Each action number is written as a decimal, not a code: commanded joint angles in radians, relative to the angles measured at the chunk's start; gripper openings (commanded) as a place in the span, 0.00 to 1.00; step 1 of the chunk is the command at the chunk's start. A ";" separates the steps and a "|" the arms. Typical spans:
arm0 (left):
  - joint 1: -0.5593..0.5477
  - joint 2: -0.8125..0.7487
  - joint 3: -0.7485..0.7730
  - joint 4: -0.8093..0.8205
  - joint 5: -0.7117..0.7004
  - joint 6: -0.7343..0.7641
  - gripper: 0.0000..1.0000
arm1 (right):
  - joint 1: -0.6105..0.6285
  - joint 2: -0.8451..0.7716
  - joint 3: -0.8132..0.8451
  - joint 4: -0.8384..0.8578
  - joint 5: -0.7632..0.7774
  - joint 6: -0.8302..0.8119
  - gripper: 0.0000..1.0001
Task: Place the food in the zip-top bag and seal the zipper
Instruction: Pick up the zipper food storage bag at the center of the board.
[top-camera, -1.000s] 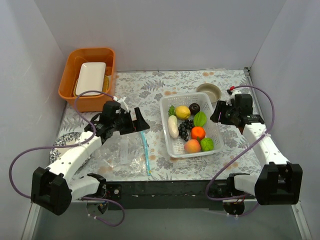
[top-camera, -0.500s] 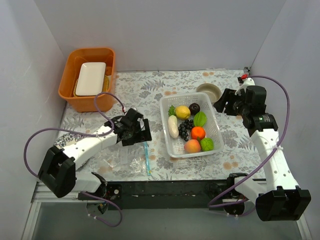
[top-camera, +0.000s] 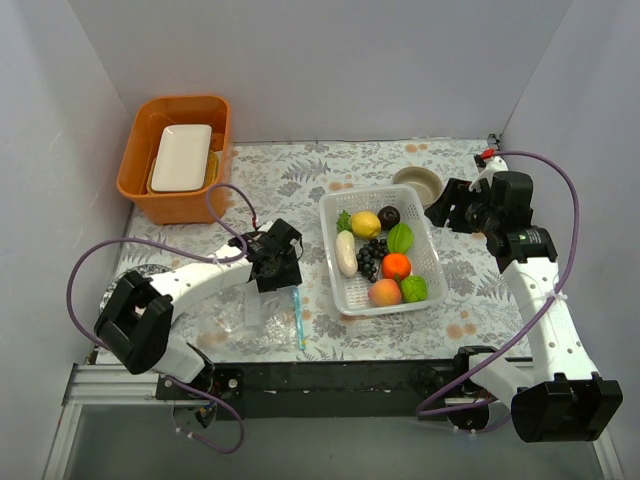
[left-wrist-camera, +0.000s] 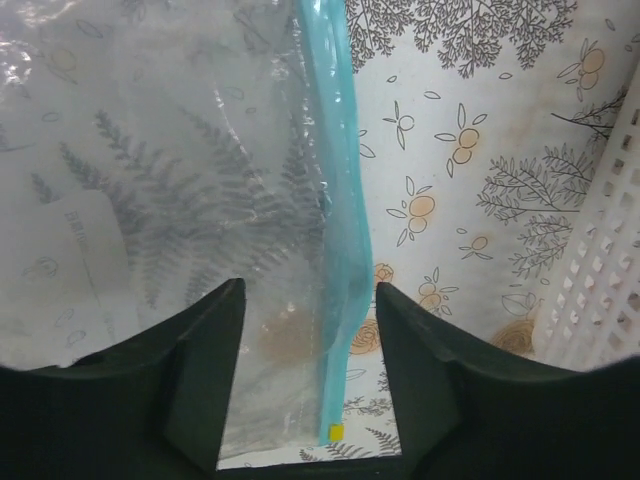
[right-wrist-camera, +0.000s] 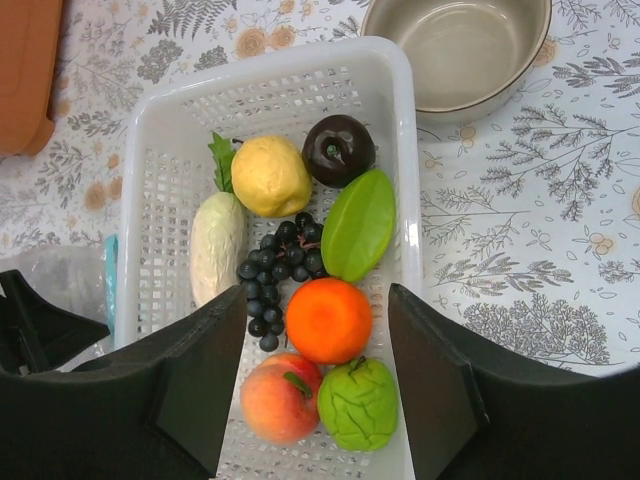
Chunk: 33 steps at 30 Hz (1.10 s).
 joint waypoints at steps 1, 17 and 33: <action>0.000 -0.073 -0.019 0.009 -0.037 -0.007 0.47 | -0.001 -0.017 0.032 0.007 -0.030 0.002 0.66; 0.000 -0.033 -0.046 0.060 -0.009 0.011 0.00 | -0.001 0.006 0.044 0.032 -0.192 0.001 0.65; 0.000 -0.081 -0.067 0.109 0.002 0.010 0.43 | 0.003 0.030 -0.025 0.056 -0.274 0.008 0.67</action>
